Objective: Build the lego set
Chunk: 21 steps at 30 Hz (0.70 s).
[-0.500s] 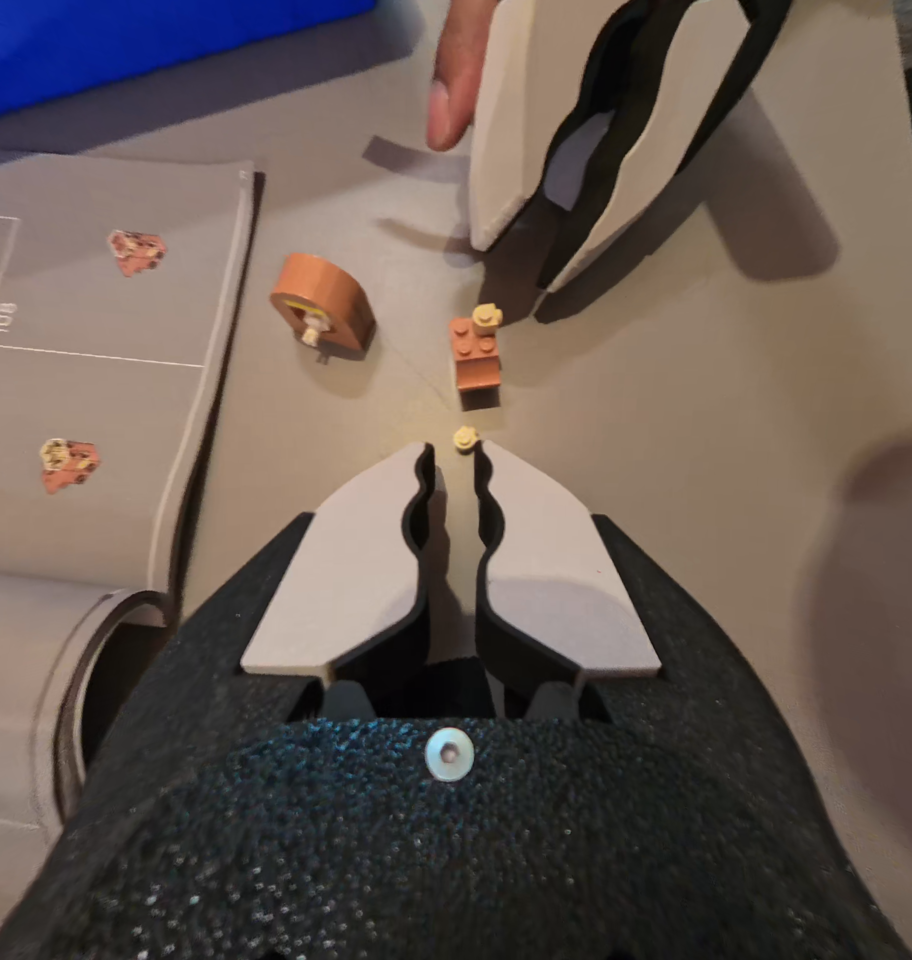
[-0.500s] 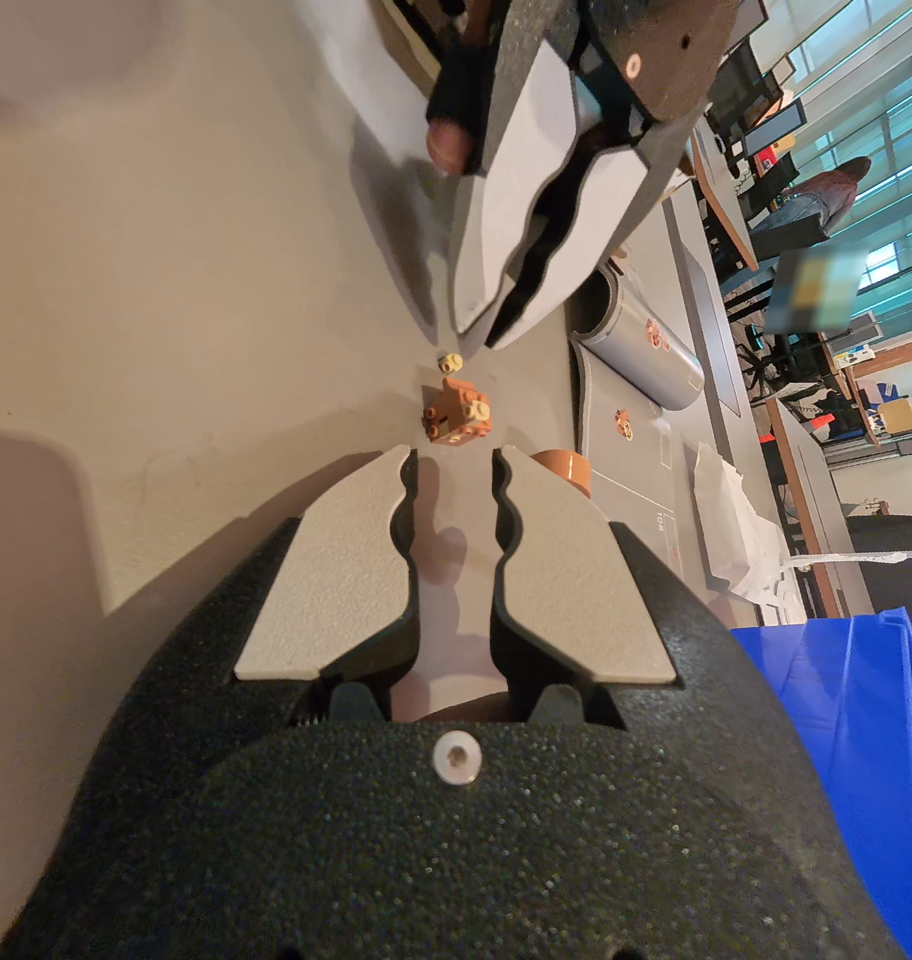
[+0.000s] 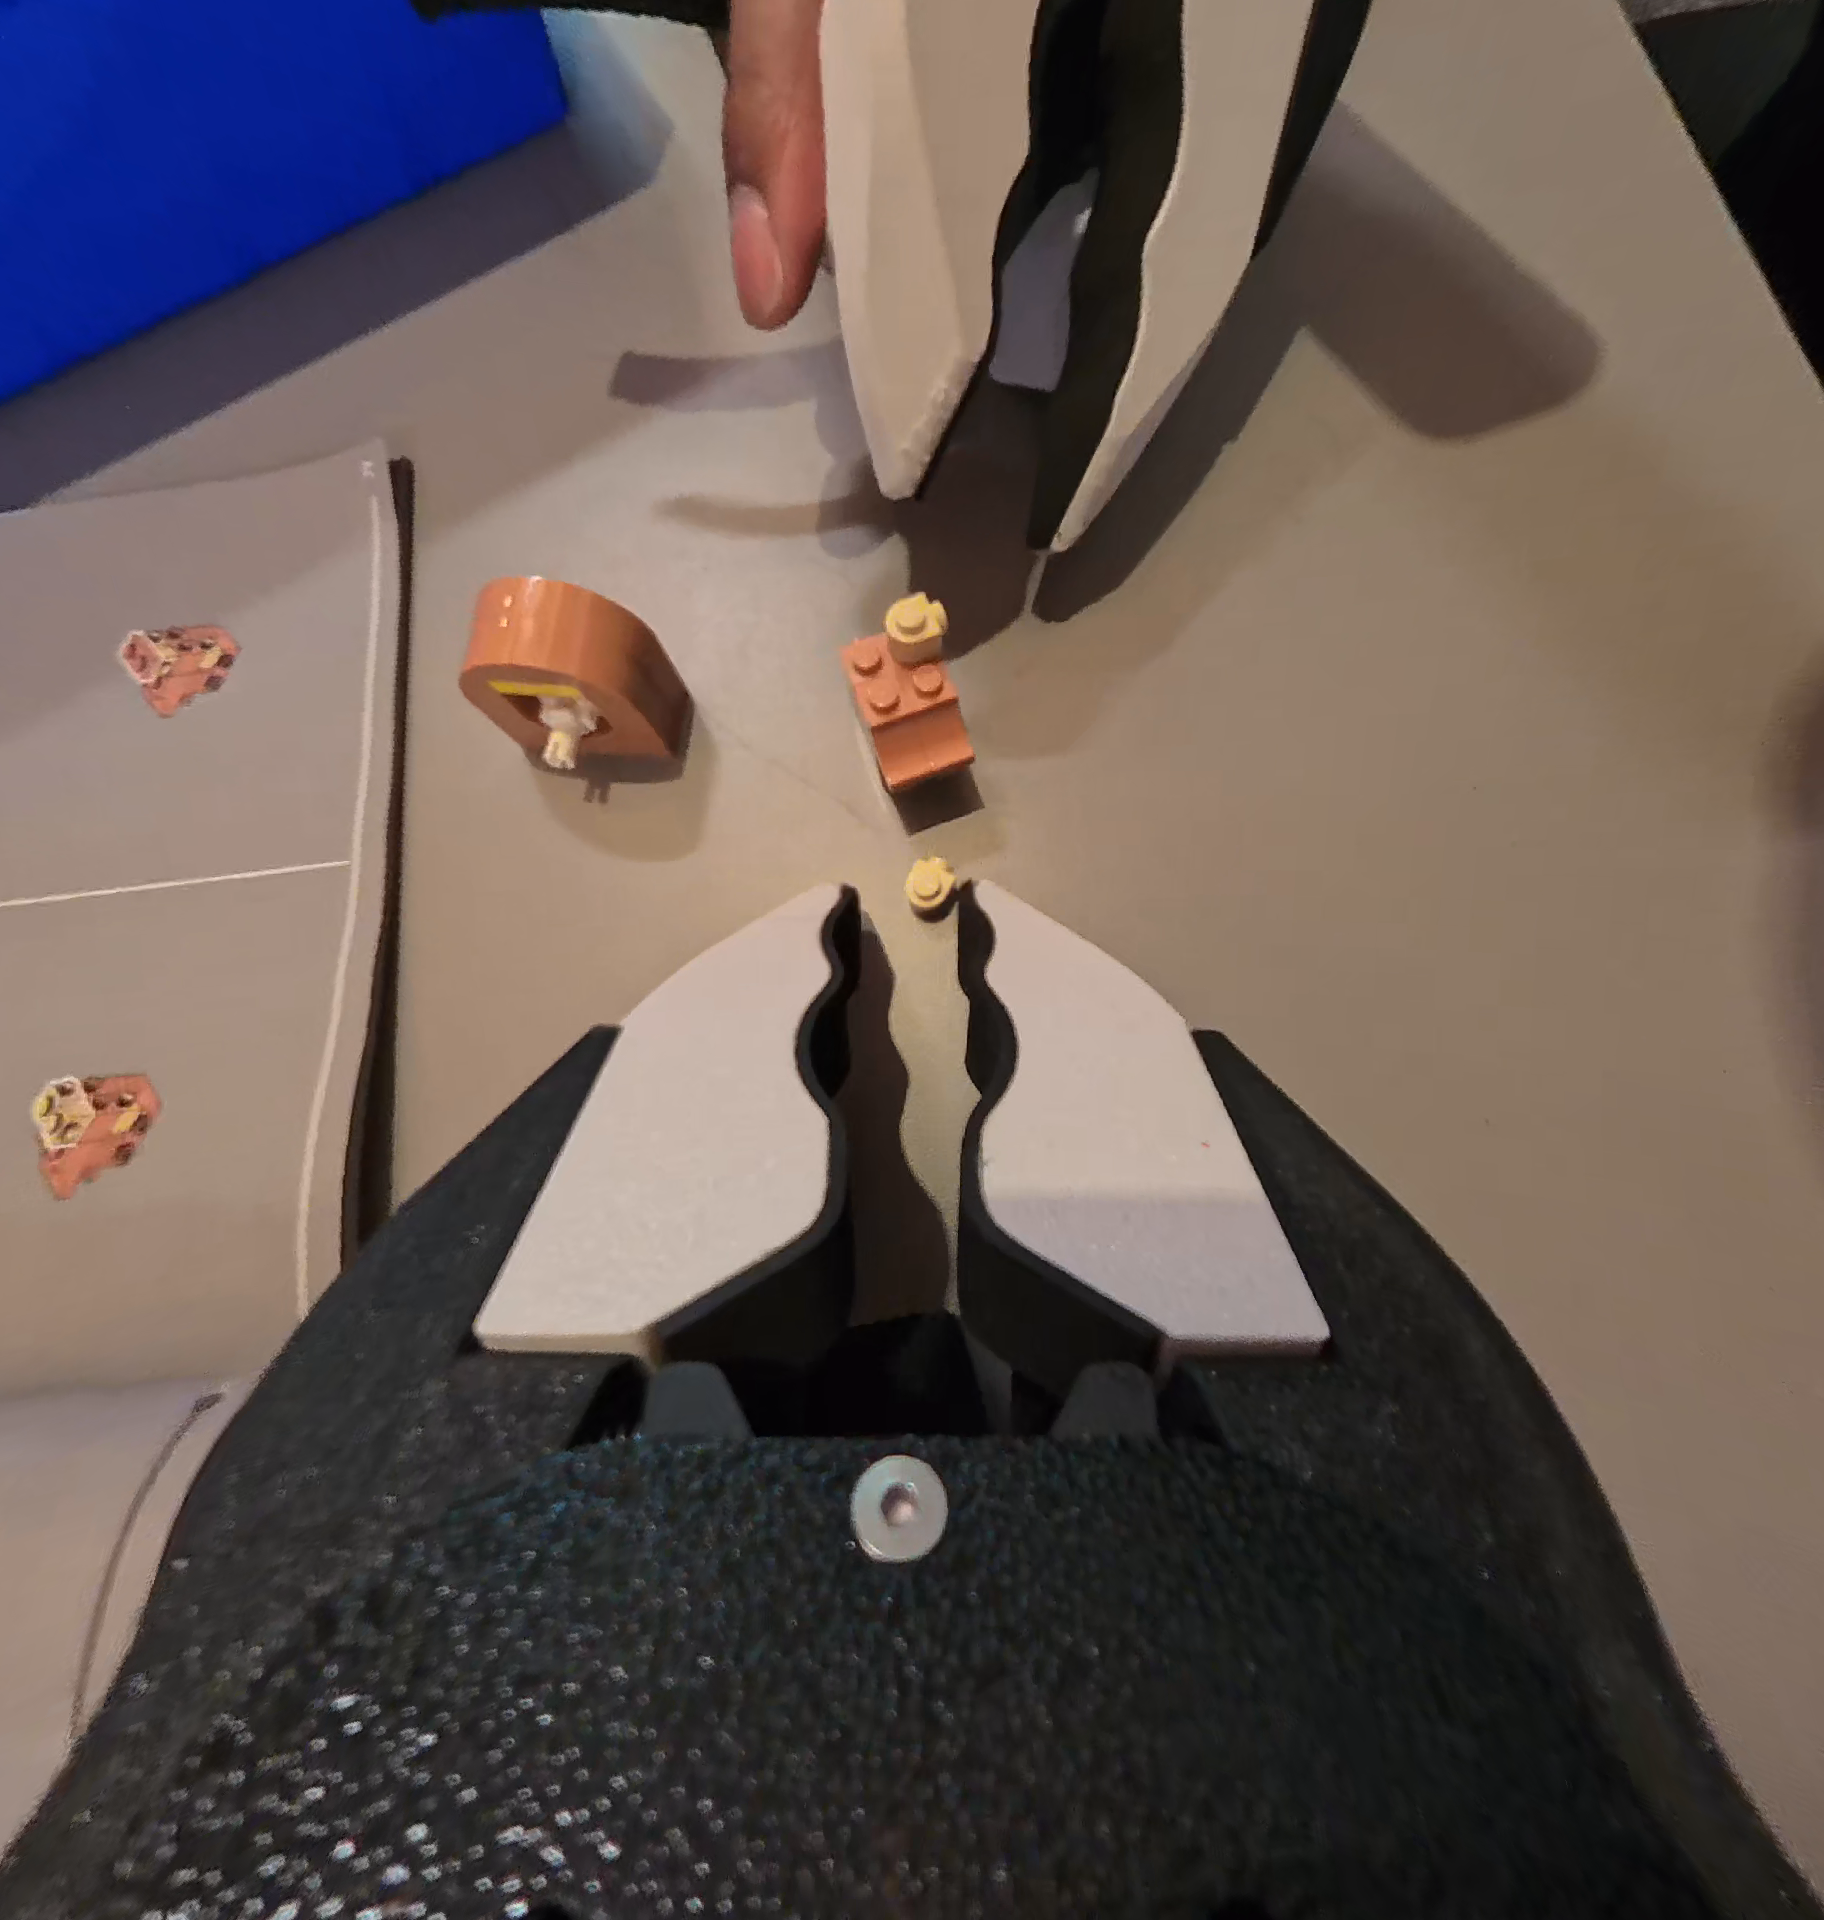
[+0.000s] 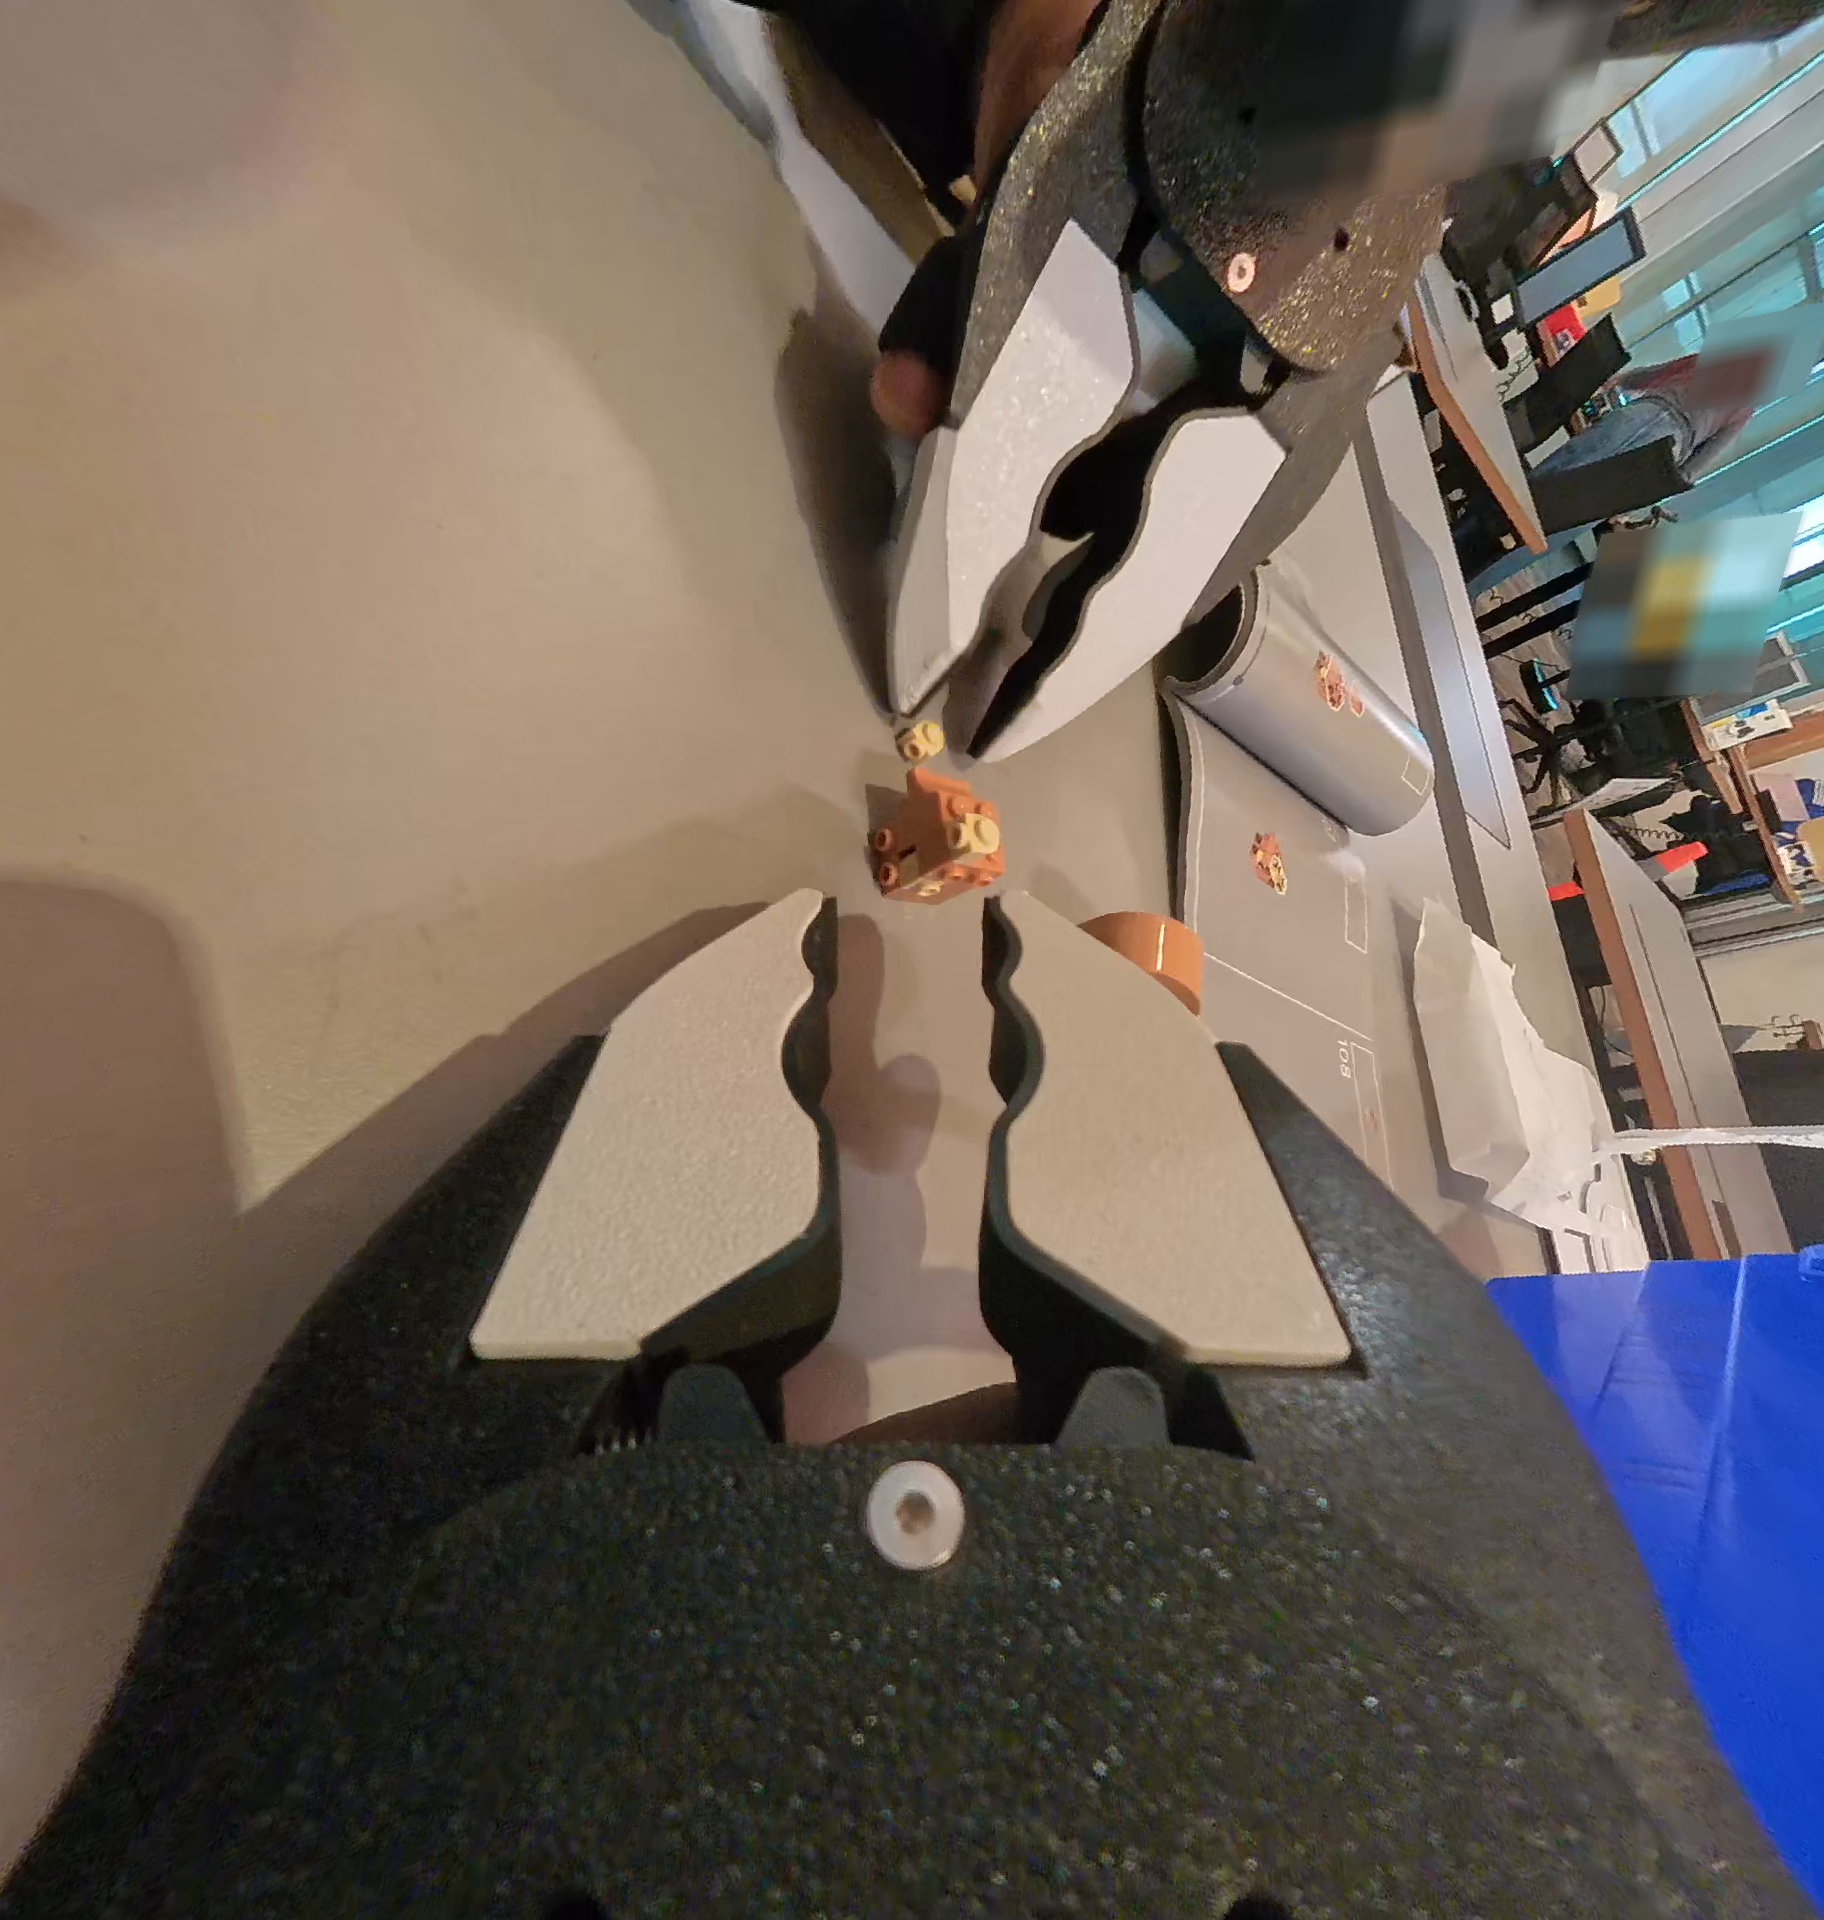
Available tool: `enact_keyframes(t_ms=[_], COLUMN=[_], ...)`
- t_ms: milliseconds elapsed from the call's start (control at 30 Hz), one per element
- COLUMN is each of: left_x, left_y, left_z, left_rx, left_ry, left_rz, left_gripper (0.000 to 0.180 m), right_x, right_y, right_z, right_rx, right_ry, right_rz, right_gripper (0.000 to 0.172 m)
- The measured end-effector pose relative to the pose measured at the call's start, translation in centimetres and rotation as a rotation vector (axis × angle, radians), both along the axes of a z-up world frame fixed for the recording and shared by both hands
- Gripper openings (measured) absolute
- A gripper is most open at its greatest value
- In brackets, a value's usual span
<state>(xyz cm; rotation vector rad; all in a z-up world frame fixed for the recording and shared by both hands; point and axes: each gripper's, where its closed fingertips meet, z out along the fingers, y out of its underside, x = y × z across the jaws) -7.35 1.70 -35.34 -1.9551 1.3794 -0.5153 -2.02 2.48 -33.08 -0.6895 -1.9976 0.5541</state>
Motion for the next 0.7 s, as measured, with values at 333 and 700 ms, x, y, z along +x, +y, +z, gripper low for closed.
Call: enact_keyframes(t_ms=[333,700], left_x=[1.1,2.7], left_y=[-0.7,0.9], left_z=[0.0,5.4], left_rx=[-0.042,-0.017], left_ry=[-0.03,-0.222], left_rz=[-0.03,0.18], left_gripper=[0.007,0.007], right_x=[-0.3,-0.5], right_y=[0.5,0.5], right_z=[0.1,1.6], right_rx=[0.01,-0.099], right_ry=[0.005,0.045], right_rz=[-0.027,-0.059], right_gripper=[0.027,0.027])
